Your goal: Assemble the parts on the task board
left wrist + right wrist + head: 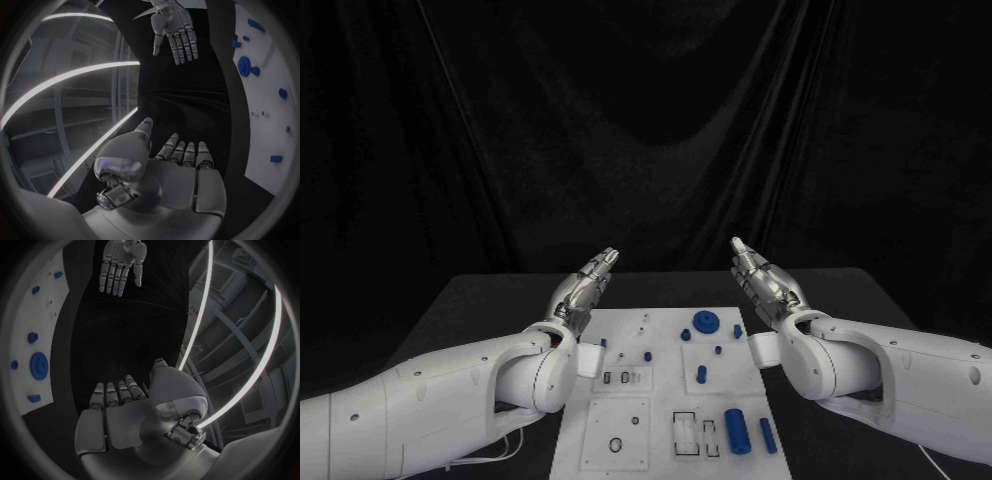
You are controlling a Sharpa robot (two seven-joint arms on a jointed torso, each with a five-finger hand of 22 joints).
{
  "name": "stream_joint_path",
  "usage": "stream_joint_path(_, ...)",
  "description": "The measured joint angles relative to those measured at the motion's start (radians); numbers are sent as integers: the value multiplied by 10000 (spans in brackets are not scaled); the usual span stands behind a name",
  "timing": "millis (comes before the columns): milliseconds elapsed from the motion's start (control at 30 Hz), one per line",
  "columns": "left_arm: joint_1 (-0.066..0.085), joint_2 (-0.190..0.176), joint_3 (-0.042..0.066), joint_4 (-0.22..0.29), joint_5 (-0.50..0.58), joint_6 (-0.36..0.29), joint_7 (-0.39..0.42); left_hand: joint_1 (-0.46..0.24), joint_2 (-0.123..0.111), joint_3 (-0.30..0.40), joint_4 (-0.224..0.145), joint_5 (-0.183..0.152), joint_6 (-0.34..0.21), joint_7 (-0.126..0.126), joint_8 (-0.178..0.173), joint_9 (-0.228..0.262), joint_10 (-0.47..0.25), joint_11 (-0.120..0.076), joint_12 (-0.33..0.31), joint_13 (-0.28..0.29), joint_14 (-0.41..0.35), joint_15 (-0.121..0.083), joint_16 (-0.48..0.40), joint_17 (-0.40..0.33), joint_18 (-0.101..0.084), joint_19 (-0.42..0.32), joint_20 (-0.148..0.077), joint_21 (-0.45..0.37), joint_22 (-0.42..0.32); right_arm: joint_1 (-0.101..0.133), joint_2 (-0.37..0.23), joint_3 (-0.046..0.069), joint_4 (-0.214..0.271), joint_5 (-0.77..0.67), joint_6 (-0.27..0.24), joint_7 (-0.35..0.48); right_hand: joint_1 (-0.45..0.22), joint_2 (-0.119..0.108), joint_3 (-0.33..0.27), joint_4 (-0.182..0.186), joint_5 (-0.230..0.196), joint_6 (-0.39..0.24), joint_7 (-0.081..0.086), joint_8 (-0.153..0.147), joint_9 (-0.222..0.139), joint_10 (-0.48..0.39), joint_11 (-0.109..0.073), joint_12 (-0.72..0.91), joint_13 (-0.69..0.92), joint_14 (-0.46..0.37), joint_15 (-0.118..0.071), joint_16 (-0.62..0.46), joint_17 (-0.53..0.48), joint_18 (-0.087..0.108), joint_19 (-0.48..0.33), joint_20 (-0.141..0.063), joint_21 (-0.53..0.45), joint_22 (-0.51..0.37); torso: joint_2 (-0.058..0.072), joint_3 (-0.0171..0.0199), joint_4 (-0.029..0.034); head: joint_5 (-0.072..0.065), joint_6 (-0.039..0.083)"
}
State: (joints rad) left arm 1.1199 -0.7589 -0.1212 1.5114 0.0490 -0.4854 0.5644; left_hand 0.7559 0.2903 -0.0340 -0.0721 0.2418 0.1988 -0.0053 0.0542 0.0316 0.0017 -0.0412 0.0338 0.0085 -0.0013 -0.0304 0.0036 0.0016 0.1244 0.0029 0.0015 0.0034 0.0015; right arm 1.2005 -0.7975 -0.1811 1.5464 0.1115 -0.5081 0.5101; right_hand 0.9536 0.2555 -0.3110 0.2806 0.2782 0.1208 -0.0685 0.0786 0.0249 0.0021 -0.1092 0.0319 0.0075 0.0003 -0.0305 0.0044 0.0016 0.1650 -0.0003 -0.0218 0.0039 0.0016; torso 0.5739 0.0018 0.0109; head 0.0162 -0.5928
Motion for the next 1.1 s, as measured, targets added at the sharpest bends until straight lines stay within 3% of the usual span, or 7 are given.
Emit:
stream_joint_path(233,372,132,-557,-290,359,2153,598,31,31,69,-68,94,0,0,0,0,0,1,0,-1,0,1,0,0,-1,0,0,0,0,259,-35,-261,-42,444,1120,-9,1309,-145,166,-292,801,409,409,232,50,35,480,197,35,-1,160,0,0,-2,13,1085,0,4,3,0,2,0,0)
stream_joint_path(467,572,201,-851,-452,660,3802,890,192,34,140,-135,329,54,54,0,-1,5,6,24,7,0,2,0,-7,-2,-8,105,0,1,263,-36,-268,-46,639,1509,-14,1941,-550,158,-712,484,871,872,279,86,230,1175,415,86,1128,2318,795,247,-101,1496,2911,840,452,3,0,3,0,0)
stream_joint_path(567,608,209,-904,-483,758,4290,960,377,38,194,107,656,103,103,0,-2,-4,105,39,8,-1,1,0,-8,-3,-31,187,0,1,263,-37,-268,-48,684,1595,-16,2519,-735,147,-821,272,1437,1438,271,115,481,1632,587,135,3650,2852,2270,553,-495,3806,3128,1823,849,3,0,3,0,0)
stream_joint_path(600,613,168,-907,-477,737,4391,975,582,30,135,349,826,123,124,0,-2,-5,108,39,8,-1,1,0,-8,-2,-14,204,0,1,307,-60,-284,-76,586,1658,-98,2839,-767,234,-1015,317,1663,1641,320,139,608,1759,713,163,4836,2871,2905,649,-492,5032,3122,2282,1018,7,0,4,-11,-3)
stream_joint_path(667,677,-295,-892,-380,202,4526,1007,1285,-54,-129,1127,1165,124,124,0,-2,33,145,40,8,0,2,0,-7,-4,2,220,0,1,922,-387,-368,-501,-840,2254,-1157,3168,-903,295,-1178,312,1902,1830,337,154,749,1900,841,178,6011,2746,3409,697,-489,6296,3097,2587,1089,166,-1,53,62,-570)
stream_joint_path(800,696,-745,-913,-476,-617,4547,1060,3350,-236,-870,3116,1375,178,178,0,-2,33,145,81,7,19,21,0,-7,-4,-20,240,0,1,1897,-567,-151,-757,-3769,2794,-2717,3890,-1069,1162,-1602,-337,1951,1736,188,153,823,1823,841,177,6986,2500,3486,681,-376,7338,3050,2484,905,510,-12,138,128,-970)
stream_joint_path(1100,687,-988,-913,-238,-1521,4620,1082,4208,-362,-1109,3535,1375,178,179,0,-4,33,145,80,6,19,21,0,-5,-3,-30,297,0,1,1977,-136,-267,-502,-10667,3544,-4865,4812,-1637,2897,-2949,-41,4437,1440,504,329,2971,1916,1502,365,9878,1453,3286,1108,75,10098,2452,2101,671,822,0,262,128,-1384)
